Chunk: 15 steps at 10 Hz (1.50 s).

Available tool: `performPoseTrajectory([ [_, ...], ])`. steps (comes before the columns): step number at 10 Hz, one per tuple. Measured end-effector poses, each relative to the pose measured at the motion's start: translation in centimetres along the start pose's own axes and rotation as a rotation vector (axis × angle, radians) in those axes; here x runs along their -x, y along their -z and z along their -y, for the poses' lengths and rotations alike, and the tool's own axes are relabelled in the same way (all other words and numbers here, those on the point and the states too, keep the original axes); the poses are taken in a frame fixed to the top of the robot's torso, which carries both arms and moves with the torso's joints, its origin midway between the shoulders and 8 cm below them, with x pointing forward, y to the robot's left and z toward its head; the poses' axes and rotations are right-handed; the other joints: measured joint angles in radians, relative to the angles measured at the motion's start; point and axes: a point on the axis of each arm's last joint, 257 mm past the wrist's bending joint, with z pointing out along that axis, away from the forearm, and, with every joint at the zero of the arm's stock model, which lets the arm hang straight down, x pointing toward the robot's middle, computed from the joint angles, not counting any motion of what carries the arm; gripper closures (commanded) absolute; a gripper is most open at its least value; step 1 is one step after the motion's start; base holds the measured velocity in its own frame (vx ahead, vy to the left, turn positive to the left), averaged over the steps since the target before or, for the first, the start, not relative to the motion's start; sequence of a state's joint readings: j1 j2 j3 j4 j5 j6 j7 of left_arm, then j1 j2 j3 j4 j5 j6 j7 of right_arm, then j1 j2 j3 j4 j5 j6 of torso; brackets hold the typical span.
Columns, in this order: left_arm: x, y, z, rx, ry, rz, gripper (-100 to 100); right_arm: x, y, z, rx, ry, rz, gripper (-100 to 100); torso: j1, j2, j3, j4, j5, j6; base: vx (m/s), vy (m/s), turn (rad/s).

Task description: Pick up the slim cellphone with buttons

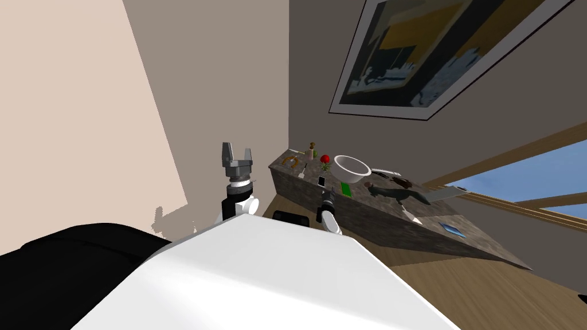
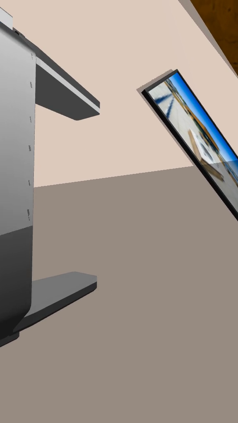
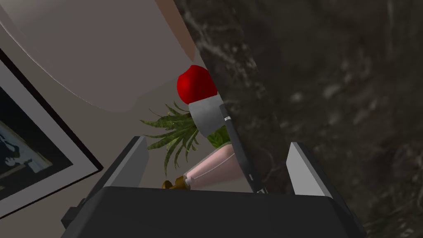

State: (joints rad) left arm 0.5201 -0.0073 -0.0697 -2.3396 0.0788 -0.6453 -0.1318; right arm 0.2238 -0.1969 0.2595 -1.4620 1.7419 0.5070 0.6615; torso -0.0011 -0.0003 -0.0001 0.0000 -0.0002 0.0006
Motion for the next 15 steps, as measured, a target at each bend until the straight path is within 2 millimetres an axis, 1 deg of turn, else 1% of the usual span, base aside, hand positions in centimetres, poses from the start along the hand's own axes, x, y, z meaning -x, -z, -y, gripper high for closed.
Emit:
performPoseTrajectory([
  [5,0.0,0.0,0.0,0.0,0.0,0.0,0,0.7,0.4,-1.0,-0.034,0.162,-0.003,-100,0.0,0.0,0.0,0.0,0.0,0.0,-0.002,-0.018,0.049],
  [9,0.0,0.0,0.0,0.0,0.0,0.0,0,2.2,1.0,-2.4,-0.061,0.284,0.004,-100,0.0,0.0,0.0,0.0,0.0,0.0,0.001,-0.023,0.058],
  [12,0.0,0.0,0.0,0.0,0.0,0.0,0,4.8,1.9,-3.7,-0.077,0.342,0.011,-100,0.0,-0.001,0.0,0.0,0.0,0.0,0.007,-0.023,0.046],
  [14,0.0,0.0,0.0,0.0,0.0,0.0,0,7.0,2.5,-4.5,-0.079,0.341,0.013,-100,0.001,-0.001,0.0,0.0,0.0,0.0,0.008,-0.012,0.019],
  [15,0.0,0.0,0.0,0.0,0.0,0.0,0,7.7,2.7,-4.8,-0.079,0.335,0.013,-100,0.001,-0.001,0.0,0.0,0.0,0.0,0.0,0.0,0.0],
])
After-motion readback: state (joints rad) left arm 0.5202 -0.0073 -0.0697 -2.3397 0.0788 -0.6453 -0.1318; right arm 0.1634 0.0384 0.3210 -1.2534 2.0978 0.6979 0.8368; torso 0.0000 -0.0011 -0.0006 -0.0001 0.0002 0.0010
